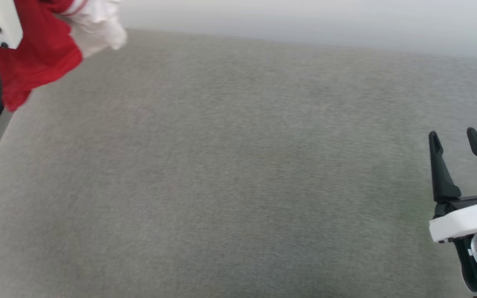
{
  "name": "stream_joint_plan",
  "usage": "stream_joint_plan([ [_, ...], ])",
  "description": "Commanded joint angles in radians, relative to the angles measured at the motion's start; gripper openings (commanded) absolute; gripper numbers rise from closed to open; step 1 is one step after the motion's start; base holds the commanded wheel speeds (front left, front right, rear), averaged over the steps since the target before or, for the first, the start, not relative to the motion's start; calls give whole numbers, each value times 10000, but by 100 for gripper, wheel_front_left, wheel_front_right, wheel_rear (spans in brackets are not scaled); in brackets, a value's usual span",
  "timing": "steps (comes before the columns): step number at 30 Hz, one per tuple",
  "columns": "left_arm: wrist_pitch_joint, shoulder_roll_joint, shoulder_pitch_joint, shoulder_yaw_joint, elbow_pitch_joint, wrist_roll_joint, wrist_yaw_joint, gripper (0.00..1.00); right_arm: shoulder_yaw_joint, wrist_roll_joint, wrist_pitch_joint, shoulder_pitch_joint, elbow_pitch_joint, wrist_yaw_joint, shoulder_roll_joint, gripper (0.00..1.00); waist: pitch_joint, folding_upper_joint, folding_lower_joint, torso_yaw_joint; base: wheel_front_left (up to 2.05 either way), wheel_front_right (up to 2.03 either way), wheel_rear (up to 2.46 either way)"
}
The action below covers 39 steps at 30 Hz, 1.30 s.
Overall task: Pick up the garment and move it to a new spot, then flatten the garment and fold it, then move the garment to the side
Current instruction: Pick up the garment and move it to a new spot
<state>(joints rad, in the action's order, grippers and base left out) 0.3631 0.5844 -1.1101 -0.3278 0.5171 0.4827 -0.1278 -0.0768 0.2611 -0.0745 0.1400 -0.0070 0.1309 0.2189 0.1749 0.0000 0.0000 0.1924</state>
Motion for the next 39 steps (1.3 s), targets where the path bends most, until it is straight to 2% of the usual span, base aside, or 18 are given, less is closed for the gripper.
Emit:
stream_joint_plan([
  [1, 147, 69, 154, -39, -330, 33, -22, 0, -110, -60, -70, -99, -2, -3, -92, 100, -161, 0, 0, -297, 0, 0, 0],
  [9, 1329, -33, 606, -396, -2448, 402, 65, 0, -869, -197, -245, -255, -38, -2, -303, 100, -299, 0, 0, -1389, 0, 0, 0],
  [18, 2863, -734, 1183, -1428, -4979, 706, 252, 0, -1402, -220, -430, -315, -58, -2, -733, 100, -78, 0, 0, -2641, 0, 0, 0],
  [23, 3389, -1100, 2011, -2208, -5615, 661, 469, 0, -1262, -148, -554, -322, 148, -3, -898, 100, 60, 0, 0, -3093, 0, 0, 0],
  [29, 3426, -1488, 3392, -3158, -5146, 796, 463, 0, -1031, -28, -765, -98, 551, -2, -1048, 100, 217, 0, 0, -3448, 0, 0, 0],
  [39, 3031, -1956, 4371, -4093, -2188, 1130, 181, 0, -467, 188, -842, 181, 1408, -2, -1018, 100, 255, 0, 0, -3698, 0, 0, 0],
])
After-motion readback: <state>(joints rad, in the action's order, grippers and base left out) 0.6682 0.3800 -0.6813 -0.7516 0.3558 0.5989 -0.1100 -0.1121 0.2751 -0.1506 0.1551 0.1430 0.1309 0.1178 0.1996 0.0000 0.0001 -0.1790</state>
